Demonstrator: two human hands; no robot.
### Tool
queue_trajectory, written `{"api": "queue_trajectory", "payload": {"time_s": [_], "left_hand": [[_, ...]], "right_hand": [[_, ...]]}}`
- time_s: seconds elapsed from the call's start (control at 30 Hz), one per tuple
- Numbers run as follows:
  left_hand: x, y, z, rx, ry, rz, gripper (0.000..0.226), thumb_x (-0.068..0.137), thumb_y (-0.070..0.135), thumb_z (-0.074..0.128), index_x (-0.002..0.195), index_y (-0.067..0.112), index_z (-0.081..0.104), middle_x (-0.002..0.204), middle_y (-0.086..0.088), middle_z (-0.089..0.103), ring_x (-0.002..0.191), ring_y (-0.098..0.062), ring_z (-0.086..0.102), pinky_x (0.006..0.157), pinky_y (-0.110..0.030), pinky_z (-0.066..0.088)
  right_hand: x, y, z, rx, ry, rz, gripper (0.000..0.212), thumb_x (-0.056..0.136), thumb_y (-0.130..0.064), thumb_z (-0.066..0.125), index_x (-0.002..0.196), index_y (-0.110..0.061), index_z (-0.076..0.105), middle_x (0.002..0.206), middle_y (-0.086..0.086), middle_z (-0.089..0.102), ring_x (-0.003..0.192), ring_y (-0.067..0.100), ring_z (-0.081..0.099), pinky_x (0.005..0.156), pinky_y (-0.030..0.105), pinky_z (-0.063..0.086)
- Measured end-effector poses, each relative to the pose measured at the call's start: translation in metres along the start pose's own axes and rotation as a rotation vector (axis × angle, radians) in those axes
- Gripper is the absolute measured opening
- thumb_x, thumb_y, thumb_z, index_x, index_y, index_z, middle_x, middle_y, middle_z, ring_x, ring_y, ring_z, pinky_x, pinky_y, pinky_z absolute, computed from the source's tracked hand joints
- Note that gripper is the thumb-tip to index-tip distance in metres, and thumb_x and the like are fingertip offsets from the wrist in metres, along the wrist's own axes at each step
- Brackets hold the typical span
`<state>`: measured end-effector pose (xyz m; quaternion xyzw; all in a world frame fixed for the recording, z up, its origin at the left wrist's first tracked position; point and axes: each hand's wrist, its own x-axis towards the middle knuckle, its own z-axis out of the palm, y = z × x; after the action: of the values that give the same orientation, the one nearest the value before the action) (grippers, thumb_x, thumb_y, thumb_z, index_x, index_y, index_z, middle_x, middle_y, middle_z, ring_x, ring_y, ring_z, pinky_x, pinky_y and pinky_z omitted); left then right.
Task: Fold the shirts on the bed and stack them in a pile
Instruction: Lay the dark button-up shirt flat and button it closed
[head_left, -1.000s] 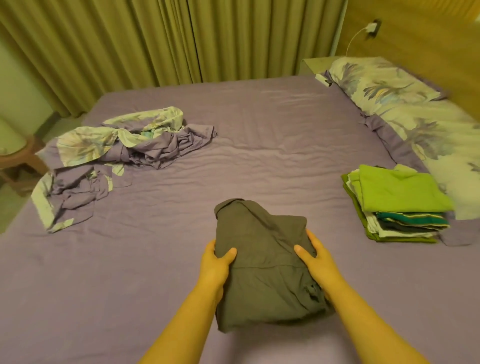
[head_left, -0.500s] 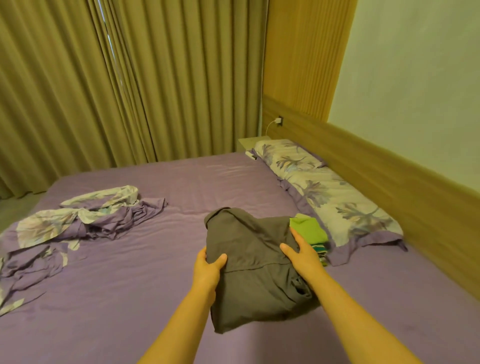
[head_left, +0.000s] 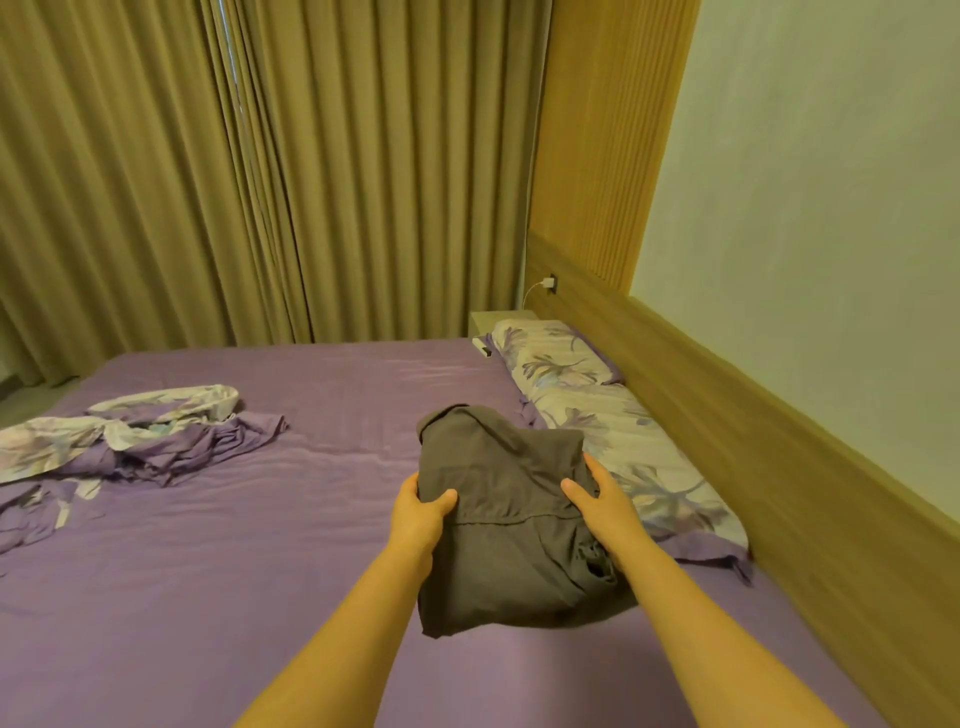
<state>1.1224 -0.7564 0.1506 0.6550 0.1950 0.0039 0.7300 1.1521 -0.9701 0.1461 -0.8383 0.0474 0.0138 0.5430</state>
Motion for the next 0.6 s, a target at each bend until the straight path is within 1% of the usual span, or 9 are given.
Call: {"api": "queue_trajectory", "payload": {"time_s": [0.1, 0.23, 0.37, 0.43, 0.5, 0.6], "left_hand": [[0.017, 0.004, 0.028, 0.0, -0.011, 0.0, 0.05, 0.093, 0.01, 0.058, 0.139, 0.008, 0.039, 0.136, -0.016, 0.049, 0.117, -0.038, 0.052, 0.1, -0.051, 0.043], [0.055, 0.005, 0.054, 0.023, -0.038, -0.008, 0.049, 0.093, 0.01, 0.057, 0.139, 0.008, 0.039, 0.136, -0.016, 0.049, 0.116, -0.037, 0.052, 0.1, -0.051, 0.044], [0.107, 0.01, 0.075, 0.038, -0.057, -0.029, 0.048, 0.093, 0.009, 0.057, 0.138, 0.007, 0.04, 0.135, -0.016, 0.05, 0.116, -0.037, 0.052, 0.098, -0.049, 0.045], [0.135, 0.012, 0.085, 0.044, -0.06, -0.032, 0.049, 0.093, 0.01, 0.057, 0.139, 0.008, 0.039, 0.135, -0.016, 0.049, 0.117, -0.037, 0.052, 0.1, -0.05, 0.044], [0.161, 0.013, 0.095, 0.057, -0.056, -0.041, 0.049, 0.094, 0.011, 0.056, 0.139, 0.008, 0.037, 0.136, -0.017, 0.048, 0.117, -0.037, 0.051, 0.101, -0.051, 0.043], [0.201, 0.002, 0.111, 0.072, -0.023, -0.069, 0.048, 0.094, 0.01, 0.056, 0.139, 0.007, 0.037, 0.137, -0.017, 0.047, 0.119, -0.038, 0.05, 0.102, -0.051, 0.042]], "right_hand": [[0.024, 0.01, -0.019, 0.034, 0.015, 0.019, 0.062, 0.093, -0.026, 0.056, 0.147, -0.018, 0.026, 0.151, 0.006, 0.033, 0.136, 0.025, 0.034, 0.111, 0.039, 0.031], [0.062, 0.02, -0.028, 0.057, 0.044, 0.034, 0.06, 0.094, -0.022, 0.055, 0.147, -0.015, 0.027, 0.149, 0.006, 0.035, 0.136, 0.025, 0.034, 0.108, 0.035, 0.031], [0.109, 0.022, -0.032, 0.065, 0.058, 0.04, 0.061, 0.093, -0.024, 0.056, 0.147, -0.016, 0.027, 0.149, 0.005, 0.036, 0.135, 0.024, 0.036, 0.11, 0.037, 0.032], [0.139, 0.022, -0.034, 0.067, 0.059, 0.028, 0.061, 0.092, -0.024, 0.057, 0.146, -0.017, 0.03, 0.148, 0.005, 0.038, 0.133, 0.024, 0.038, 0.109, 0.038, 0.034], [0.166, 0.025, -0.035, 0.03, 0.063, 0.006, 0.06, 0.092, -0.025, 0.058, 0.145, -0.018, 0.031, 0.145, 0.004, 0.041, 0.132, 0.024, 0.04, 0.107, 0.036, 0.035], [0.207, 0.04, -0.03, -0.008, 0.03, 0.019, 0.064, 0.09, -0.032, 0.059, 0.146, -0.021, 0.029, 0.145, 0.001, 0.041, 0.132, 0.024, 0.04, 0.108, 0.038, 0.034]]}}
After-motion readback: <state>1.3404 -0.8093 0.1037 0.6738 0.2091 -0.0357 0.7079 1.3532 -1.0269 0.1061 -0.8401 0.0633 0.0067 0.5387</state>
